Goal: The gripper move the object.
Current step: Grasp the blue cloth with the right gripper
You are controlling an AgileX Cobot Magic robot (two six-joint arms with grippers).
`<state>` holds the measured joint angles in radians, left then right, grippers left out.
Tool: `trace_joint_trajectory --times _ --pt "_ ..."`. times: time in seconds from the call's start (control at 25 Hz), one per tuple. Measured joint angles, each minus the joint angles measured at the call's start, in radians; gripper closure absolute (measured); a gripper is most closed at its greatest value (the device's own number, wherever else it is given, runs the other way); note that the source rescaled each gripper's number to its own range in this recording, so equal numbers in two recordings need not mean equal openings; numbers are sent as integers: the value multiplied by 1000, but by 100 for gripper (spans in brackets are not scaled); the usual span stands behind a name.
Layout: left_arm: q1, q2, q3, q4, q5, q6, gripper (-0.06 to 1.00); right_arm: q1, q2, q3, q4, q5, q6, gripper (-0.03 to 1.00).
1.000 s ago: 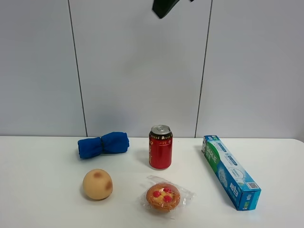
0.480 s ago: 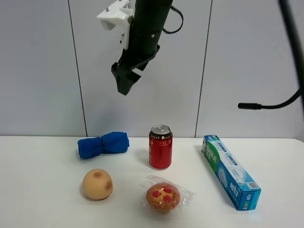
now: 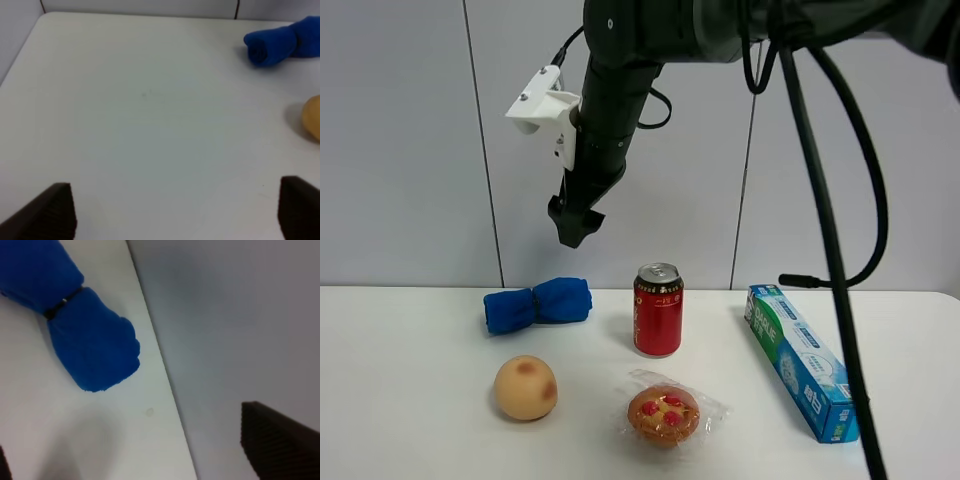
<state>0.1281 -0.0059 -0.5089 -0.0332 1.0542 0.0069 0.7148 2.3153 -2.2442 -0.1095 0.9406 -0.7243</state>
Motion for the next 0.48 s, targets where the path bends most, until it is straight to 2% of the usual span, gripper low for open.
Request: trace_joint_trajectory --times 0.16,0.48 --pt "0 0 0 0 0 0 -6 0 63 -2 15 -91 -59 -2" --pt "0 0 0 0 0 0 -6 0 164 -2 44 -305 -70 -2"
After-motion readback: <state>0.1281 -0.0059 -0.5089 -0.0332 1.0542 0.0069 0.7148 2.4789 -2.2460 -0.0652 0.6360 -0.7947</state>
